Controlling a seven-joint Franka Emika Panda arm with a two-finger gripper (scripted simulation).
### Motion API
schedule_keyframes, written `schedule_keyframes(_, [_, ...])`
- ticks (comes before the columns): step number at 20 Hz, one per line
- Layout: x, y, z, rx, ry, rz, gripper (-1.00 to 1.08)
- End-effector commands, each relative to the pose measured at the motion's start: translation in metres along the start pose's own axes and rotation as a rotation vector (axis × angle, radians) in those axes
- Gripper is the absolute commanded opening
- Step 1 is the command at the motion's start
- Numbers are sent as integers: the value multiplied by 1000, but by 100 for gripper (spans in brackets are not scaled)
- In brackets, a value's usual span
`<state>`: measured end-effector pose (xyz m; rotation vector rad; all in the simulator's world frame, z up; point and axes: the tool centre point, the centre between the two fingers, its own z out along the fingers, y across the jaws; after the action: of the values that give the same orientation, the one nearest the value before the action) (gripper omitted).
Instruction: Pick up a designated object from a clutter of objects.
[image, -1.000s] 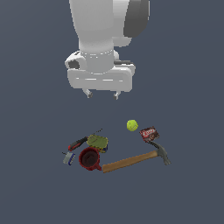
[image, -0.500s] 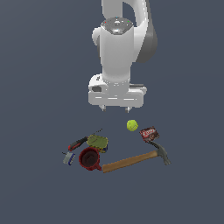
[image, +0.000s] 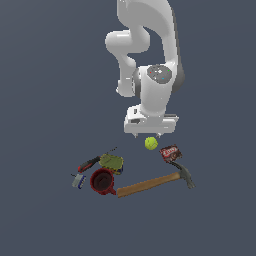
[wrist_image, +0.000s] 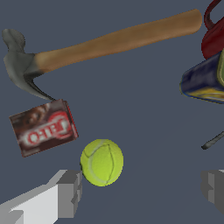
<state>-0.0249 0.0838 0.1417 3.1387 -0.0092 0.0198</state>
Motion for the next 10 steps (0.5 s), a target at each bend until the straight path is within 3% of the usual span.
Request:
schedule_keyframes(1, [-9, -12, 18, 0, -3, -16, 100])
schedule_keyframes(10, [-28, -35, 49, 3, -12, -47, 100])
